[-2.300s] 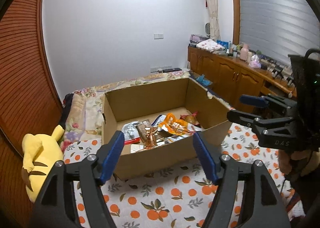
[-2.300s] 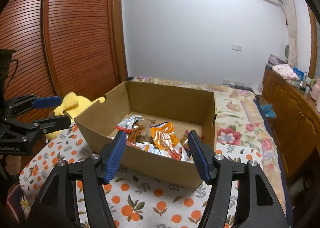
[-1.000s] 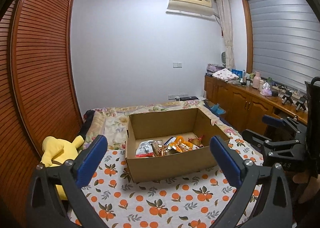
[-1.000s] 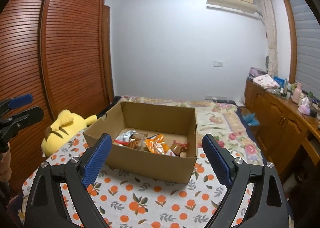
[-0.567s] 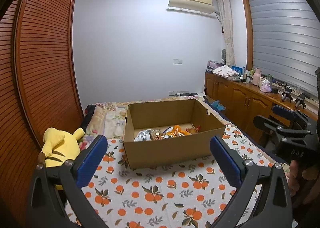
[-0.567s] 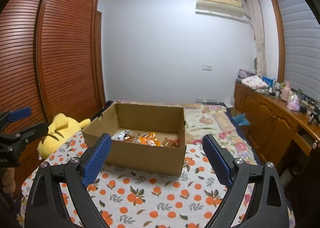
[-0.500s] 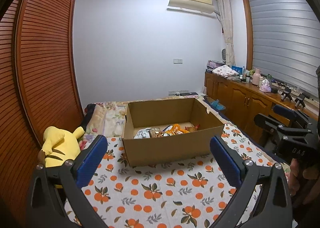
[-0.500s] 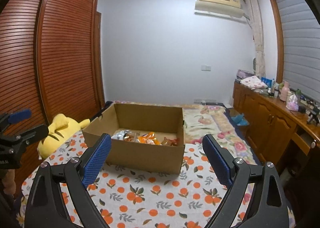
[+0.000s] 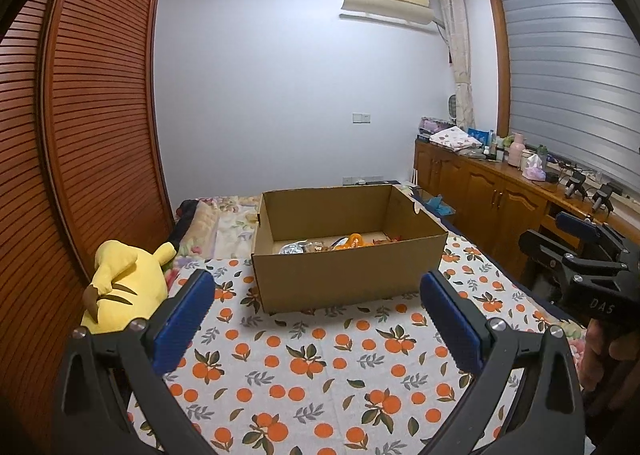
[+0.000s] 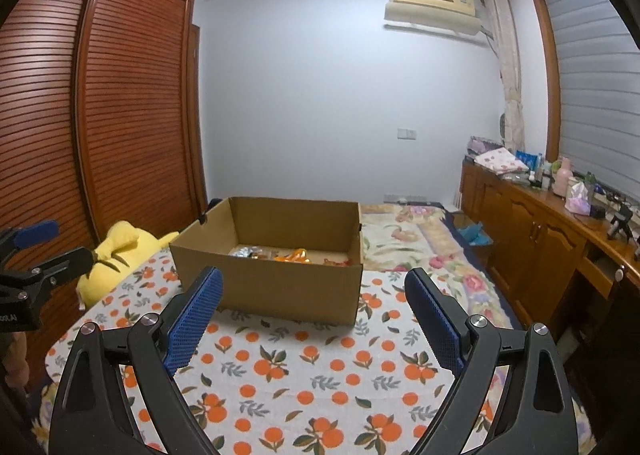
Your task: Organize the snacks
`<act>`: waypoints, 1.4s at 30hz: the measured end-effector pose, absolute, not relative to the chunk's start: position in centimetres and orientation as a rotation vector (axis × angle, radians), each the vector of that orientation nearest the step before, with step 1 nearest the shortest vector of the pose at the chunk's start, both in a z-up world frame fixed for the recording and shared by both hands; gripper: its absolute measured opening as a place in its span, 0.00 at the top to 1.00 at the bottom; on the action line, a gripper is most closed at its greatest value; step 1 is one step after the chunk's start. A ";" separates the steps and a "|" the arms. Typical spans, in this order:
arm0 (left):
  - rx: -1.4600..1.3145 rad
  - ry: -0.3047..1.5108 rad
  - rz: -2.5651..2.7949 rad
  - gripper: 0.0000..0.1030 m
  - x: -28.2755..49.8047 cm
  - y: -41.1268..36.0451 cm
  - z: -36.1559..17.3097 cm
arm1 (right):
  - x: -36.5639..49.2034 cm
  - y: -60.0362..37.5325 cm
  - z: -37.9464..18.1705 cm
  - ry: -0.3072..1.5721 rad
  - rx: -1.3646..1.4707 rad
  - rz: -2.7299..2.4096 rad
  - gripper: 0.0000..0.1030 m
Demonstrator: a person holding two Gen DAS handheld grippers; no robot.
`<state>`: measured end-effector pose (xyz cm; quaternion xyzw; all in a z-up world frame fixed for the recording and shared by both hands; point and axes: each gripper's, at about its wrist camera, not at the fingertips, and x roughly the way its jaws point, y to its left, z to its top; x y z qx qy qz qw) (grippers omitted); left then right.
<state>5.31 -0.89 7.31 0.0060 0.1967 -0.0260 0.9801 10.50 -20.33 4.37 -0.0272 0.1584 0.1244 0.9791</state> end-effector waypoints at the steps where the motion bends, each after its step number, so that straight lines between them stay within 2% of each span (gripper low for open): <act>1: 0.013 0.398 -0.051 0.00 5.3 -0.9 7.2 | 10.5 -20.3 4.4 0.320 -0.055 0.251 0.09; 42: 0.000 0.415 -0.047 0.00 5.3 -0.3 6.5 | 10.1 -20.6 4.1 0.322 -0.045 0.240 0.08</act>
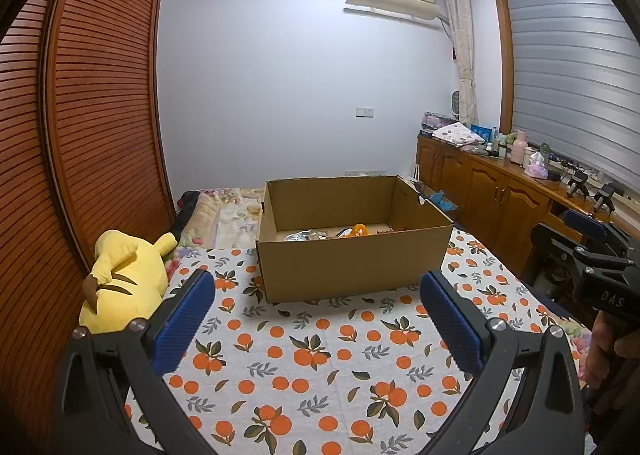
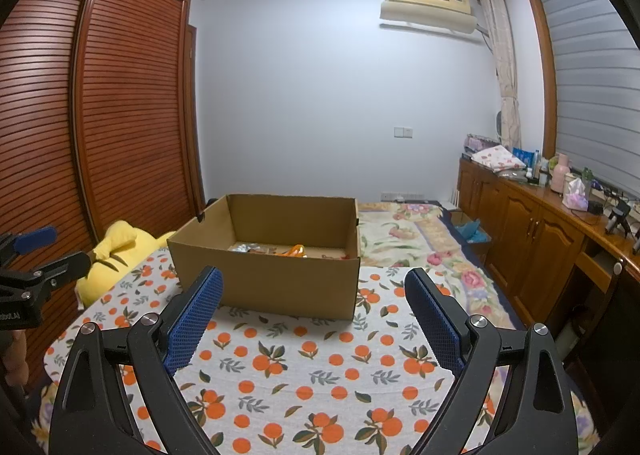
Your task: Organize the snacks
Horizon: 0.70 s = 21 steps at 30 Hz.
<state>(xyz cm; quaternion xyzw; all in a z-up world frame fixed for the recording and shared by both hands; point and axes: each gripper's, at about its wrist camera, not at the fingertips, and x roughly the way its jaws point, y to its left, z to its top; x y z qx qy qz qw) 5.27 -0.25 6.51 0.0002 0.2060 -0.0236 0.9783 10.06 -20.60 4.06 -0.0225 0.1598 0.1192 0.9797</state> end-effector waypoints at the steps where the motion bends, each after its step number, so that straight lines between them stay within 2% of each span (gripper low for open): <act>1: 0.000 0.414 -0.049 0.00 5.2 -0.3 6.5 | 10.1 -20.6 4.1 0.322 -0.047 0.239 0.08; 21: 0.009 0.409 -0.036 0.00 5.0 -0.1 6.4 | 9.9 -20.5 3.7 0.325 -0.052 0.237 0.08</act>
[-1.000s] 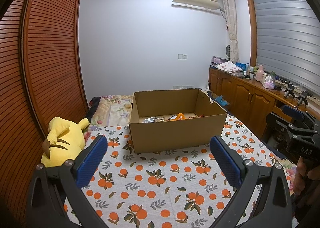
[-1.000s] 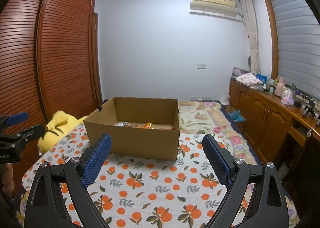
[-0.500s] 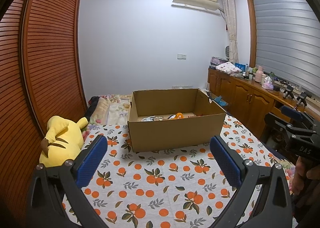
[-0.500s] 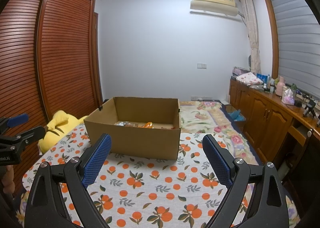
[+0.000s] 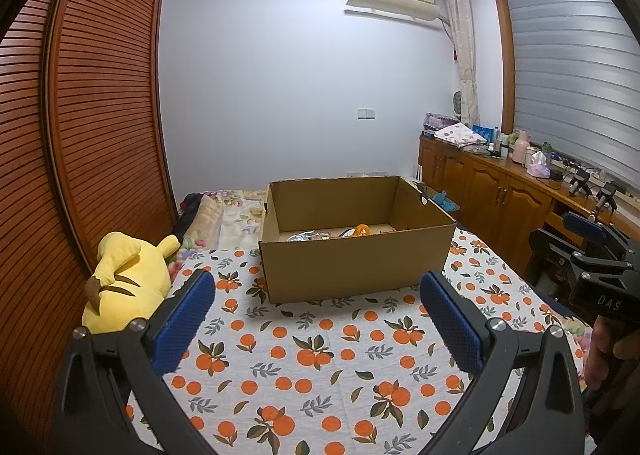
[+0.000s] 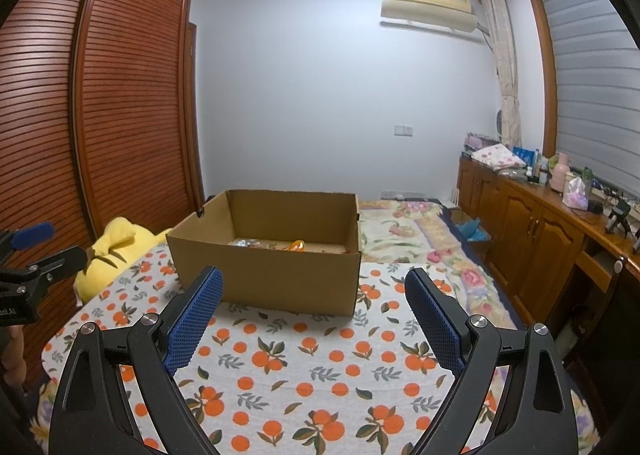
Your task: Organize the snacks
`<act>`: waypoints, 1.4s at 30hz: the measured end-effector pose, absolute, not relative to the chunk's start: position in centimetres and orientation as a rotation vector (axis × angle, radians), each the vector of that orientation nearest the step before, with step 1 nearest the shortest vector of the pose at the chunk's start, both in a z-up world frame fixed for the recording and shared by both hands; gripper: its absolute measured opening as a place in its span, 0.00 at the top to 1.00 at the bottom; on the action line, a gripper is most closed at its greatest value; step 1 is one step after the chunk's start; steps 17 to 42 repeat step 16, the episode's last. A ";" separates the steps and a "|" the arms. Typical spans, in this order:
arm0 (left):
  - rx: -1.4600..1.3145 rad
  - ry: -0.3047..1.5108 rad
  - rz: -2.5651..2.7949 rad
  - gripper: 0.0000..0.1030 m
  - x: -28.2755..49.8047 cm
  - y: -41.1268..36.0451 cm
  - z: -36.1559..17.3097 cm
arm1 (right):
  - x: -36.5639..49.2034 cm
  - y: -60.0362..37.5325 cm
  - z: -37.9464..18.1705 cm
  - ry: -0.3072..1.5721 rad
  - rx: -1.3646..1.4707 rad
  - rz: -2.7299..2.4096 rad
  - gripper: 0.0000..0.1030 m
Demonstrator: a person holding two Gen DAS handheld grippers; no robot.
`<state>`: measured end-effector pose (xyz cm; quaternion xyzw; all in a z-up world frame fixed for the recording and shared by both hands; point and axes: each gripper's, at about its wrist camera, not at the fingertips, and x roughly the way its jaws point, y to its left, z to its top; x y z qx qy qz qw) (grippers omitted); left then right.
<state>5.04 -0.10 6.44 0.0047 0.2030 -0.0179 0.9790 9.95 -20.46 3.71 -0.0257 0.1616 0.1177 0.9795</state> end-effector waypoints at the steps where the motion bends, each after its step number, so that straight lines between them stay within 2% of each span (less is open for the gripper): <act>1: 0.010 0.409 -0.036 0.00 5.0 -0.1 6.4 | 9.9 -20.4 3.6 0.327 -0.052 0.238 0.08; 42: 0.006 0.419 -0.047 0.00 5.0 -0.3 6.3 | 9.9 -20.4 3.1 0.331 -0.052 0.239 0.08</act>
